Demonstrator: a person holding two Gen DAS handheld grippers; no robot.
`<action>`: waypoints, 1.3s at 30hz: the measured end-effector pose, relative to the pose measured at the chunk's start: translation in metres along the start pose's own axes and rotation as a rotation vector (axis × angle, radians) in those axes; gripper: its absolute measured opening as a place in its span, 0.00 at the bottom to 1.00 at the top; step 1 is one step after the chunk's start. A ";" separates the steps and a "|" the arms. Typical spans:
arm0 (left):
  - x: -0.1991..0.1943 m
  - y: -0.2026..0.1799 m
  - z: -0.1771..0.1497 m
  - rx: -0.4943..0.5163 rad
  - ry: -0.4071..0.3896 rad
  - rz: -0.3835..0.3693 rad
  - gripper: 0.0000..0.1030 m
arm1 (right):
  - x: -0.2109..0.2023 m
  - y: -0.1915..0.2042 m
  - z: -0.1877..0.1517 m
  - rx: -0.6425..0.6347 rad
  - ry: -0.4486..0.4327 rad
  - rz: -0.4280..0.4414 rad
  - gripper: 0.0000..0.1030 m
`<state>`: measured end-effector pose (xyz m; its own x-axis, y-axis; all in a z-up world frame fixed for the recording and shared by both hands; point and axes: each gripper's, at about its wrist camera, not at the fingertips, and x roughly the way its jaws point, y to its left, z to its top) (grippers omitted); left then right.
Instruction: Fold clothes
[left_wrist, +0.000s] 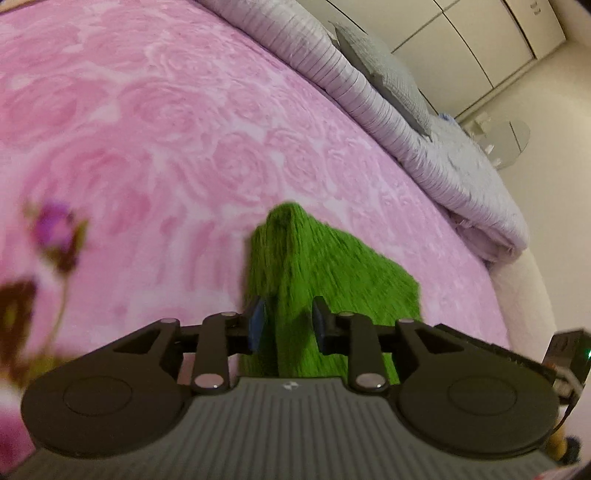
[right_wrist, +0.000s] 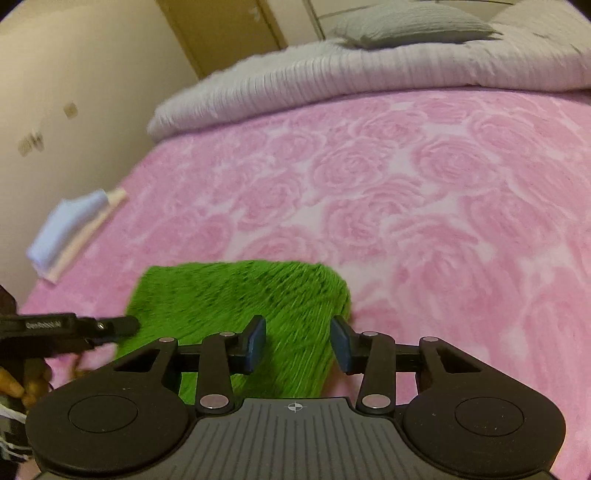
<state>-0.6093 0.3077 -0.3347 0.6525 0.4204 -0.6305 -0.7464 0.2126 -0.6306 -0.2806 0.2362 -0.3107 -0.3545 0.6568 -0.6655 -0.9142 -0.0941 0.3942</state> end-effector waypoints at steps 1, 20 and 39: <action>-0.011 -0.001 -0.010 -0.017 0.002 -0.007 0.22 | -0.011 0.001 -0.008 0.021 -0.010 0.006 0.41; -0.076 -0.006 -0.081 -0.058 -0.043 -0.089 0.04 | -0.090 0.056 -0.098 0.113 -0.017 0.031 0.41; -0.072 -0.005 -0.100 0.080 -0.036 0.081 0.08 | -0.095 0.082 -0.102 -0.081 -0.066 -0.091 0.41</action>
<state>-0.6393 0.1878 -0.3316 0.5859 0.4704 -0.6599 -0.8053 0.2464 -0.5393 -0.3421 0.0893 -0.2798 -0.2577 0.7132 -0.6519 -0.9559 -0.0895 0.2799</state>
